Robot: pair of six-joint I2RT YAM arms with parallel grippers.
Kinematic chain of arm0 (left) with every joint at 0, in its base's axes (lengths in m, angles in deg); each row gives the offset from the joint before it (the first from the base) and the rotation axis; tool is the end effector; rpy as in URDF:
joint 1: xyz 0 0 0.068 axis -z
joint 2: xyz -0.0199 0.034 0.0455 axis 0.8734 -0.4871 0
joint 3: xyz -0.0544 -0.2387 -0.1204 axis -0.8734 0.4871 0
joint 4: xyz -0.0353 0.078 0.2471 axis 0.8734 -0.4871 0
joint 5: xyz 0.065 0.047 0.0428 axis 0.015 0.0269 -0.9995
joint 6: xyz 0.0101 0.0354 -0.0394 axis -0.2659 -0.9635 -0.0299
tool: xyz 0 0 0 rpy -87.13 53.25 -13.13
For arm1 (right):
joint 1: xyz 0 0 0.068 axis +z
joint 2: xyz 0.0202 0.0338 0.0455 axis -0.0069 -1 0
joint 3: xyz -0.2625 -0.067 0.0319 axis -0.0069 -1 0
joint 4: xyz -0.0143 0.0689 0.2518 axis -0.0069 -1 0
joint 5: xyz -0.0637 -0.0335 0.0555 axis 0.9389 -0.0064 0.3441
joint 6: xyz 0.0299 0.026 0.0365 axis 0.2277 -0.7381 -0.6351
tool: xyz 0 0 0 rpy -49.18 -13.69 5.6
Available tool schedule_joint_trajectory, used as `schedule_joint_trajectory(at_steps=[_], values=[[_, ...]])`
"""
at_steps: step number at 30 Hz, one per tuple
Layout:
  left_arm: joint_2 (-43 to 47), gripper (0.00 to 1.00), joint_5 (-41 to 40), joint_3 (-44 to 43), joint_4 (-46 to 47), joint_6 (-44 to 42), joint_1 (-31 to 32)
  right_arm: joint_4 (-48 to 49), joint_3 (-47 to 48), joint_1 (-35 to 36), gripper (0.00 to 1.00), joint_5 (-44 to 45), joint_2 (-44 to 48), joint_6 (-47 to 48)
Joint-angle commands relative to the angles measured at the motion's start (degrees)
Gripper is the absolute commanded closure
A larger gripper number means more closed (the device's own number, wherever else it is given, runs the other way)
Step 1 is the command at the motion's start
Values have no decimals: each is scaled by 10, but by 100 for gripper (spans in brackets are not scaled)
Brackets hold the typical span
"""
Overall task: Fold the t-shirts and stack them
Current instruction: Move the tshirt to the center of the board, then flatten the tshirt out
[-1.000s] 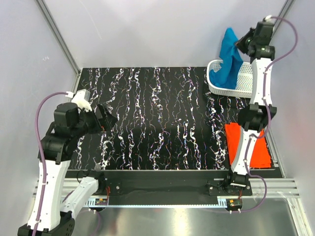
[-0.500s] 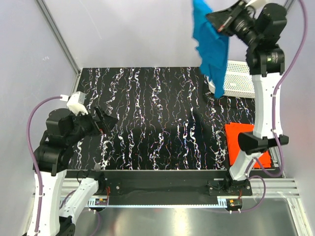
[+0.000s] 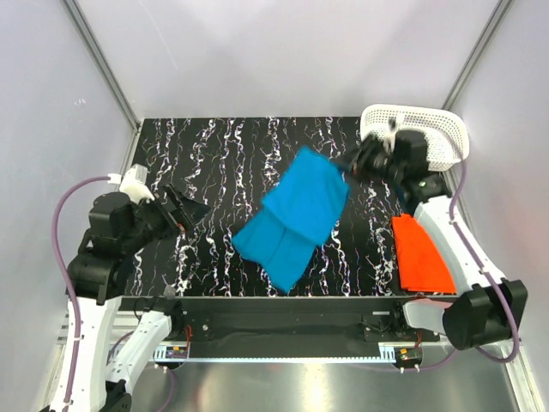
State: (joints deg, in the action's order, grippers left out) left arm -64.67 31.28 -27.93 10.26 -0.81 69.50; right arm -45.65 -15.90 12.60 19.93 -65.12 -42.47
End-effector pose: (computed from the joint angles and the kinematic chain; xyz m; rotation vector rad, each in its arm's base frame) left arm 0.0946 -0.0252 0.3968 -0.2799 2.0526 -0.7914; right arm 0.2763 0.0766 0.3885 0.3173 1.9818 1.1843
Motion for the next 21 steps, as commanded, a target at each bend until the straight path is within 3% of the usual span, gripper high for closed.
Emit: schedule_joint_trajectory(at_steps=[1,2,6,9,13,21], values=[[-3,1,23,53,46,85,-1,-57,-133,-26,58,56,9,43],[-5,1,35,69,67,92,0,-76,-172,-31,52,62,5,63],[-31,16,113,167,135,130,1,-154,-203,-32,46,91,-5,142],[-65,17,130,239,193,164,32,-191,-188,-33,42,112,-7,194],[-133,18,54,262,223,160,120,-194,-182,-16,43,65,-26,224],[-255,34,-16,283,269,117,142,-168,-116,158,44,116,-115,223]])
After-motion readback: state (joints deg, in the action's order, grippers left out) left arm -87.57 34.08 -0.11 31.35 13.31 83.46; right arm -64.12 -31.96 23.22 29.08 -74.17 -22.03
